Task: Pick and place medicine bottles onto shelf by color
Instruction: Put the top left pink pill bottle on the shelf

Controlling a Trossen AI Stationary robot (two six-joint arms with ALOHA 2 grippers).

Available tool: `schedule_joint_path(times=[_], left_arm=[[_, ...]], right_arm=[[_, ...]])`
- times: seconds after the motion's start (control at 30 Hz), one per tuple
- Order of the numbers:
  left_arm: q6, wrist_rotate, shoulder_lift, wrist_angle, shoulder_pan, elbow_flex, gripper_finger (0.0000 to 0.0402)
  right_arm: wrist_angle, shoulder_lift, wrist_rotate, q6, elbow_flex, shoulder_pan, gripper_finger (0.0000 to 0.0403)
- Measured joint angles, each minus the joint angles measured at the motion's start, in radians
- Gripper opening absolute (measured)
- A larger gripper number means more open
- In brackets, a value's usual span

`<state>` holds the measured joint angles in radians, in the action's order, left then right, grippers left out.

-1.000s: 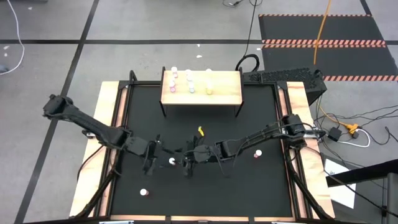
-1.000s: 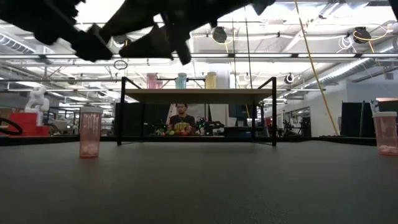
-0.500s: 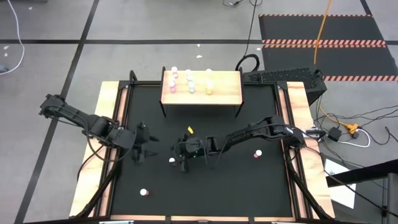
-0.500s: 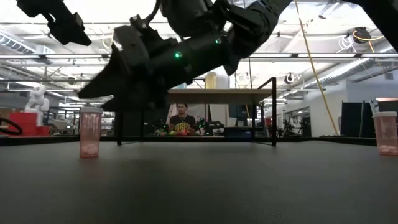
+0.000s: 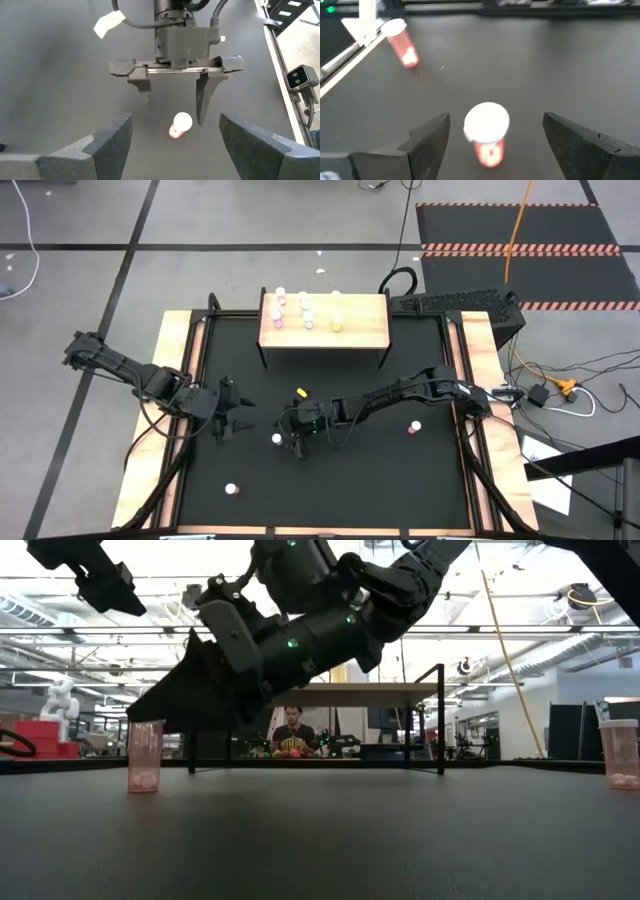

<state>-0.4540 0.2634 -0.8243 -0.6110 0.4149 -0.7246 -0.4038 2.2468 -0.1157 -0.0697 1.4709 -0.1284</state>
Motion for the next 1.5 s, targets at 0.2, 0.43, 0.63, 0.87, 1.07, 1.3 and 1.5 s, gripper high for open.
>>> schedule_joint_path(times=[0.2, 0.43, 0.63, 0.87, 1.07, 1.3, 1.5], left_arm=[[-0.005, 0.0, 0.0, 0.001, -0.001, 0.0, 0.0299], [-0.027, 0.0, 0.0, 0.0, -0.001, 0.0, 0.0299], [-0.031, 0.0, 0.0, 0.001, -0.001, 0.0, 0.0298], [-0.035, 0.0, 0.0, 0.001, -0.001, 0.0, 0.0298], [-0.034, 0.0, 0.0, 0.001, -0.001, 0.001, 0.0298], [-0.024, 0.0, 0.0, 0.001, -0.001, 0.001, 0.0298], [-0.023, 0.0, 0.0, 0.001, -0.001, 0.001, 0.0298]], right_arm=[[0.01, 0.003, -0.021, 0.013, 0.0, 0.001, 0.0288], [0.011, 0.005, -0.02, 0.007, -0.001, 0.007, 0.0215], [0.011, 0.005, -0.046, -0.014, -0.001, 0.014, 0.0175], [-0.02, 0.005, -0.047, -0.027, -0.001, 0.013, 0.016], [-0.026, 0.005, -0.045, -0.027, -0.001, 0.013, 0.0159], [-0.002, 0.005, -0.044, -0.025, -0.001, 0.014, 0.0159], [-0.003, 0.004, -0.037, -0.033, -0.001, 0.018, 0.0138]])
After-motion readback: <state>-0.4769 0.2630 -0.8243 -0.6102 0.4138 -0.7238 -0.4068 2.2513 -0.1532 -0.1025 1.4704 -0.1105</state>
